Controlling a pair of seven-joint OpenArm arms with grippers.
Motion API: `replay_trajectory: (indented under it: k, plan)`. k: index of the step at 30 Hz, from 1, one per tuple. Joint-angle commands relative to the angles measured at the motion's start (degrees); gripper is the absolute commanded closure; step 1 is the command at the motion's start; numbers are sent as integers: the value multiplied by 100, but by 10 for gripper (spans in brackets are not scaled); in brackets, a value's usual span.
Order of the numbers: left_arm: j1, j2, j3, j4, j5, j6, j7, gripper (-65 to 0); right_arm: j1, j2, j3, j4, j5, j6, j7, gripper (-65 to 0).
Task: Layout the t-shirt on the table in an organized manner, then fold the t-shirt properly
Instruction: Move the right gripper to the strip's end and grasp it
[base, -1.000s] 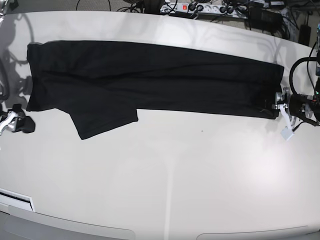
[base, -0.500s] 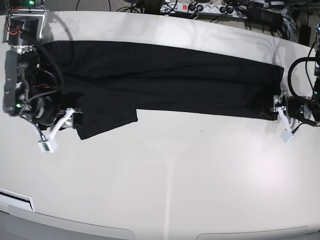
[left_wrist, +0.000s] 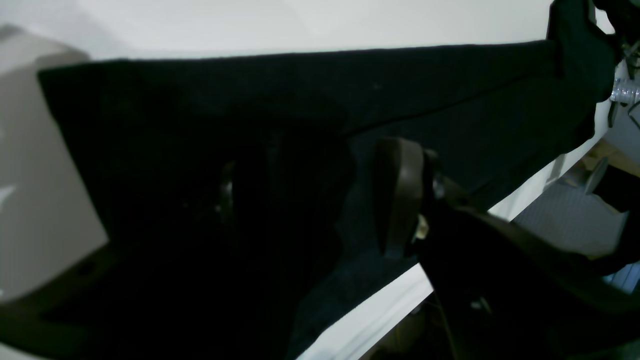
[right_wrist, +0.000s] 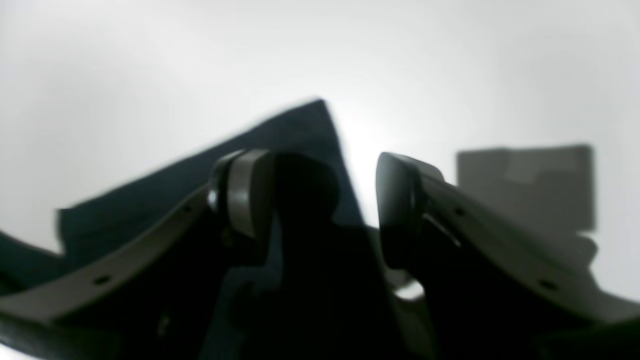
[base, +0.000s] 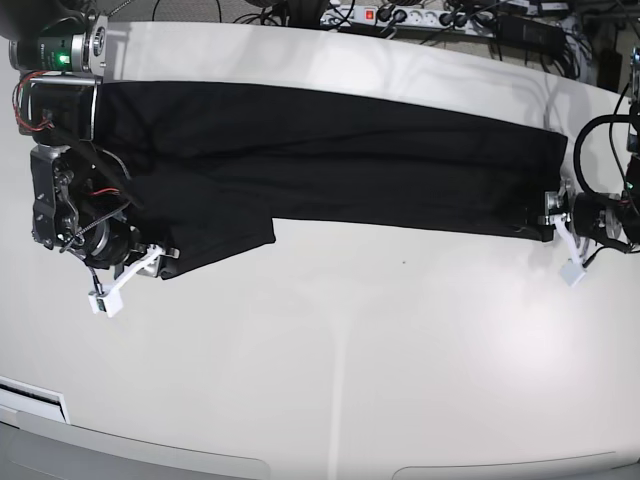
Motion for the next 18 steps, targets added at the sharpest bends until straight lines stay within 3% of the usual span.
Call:
replay_trajectory:
  k: [1, 4, 8, 12, 15, 18]
  plan:
    - [-94, -57, -22, 35, 35, -6, 0, -356, 103, -11, 0, 9, -9, 70, -101, -343]
    - [-94, -61, -22, 35, 35, -6, 0, -356, 133, -74, 0, 11, -24, 367, -144, -270]
    - [-94, -59, -22, 35, 35, -6, 0, -356, 151, -72, 0, 157, -46, 994, -223, -18]
    - [-94, -59, -22, 35, 35, -6, -2, -356, 144, -70, 0, 787, 452, 1026, -1058, 0]
    - [-94, -59, -22, 35, 37, -6, -4, -356, -4, -72, 0, 1596, 1204, 1026, -2041, 0]
    - [-94, -59, -22, 35, 37, -6, -4, -356, -501, -74, 0, 2645, 1834, 1026, -2553, 0]
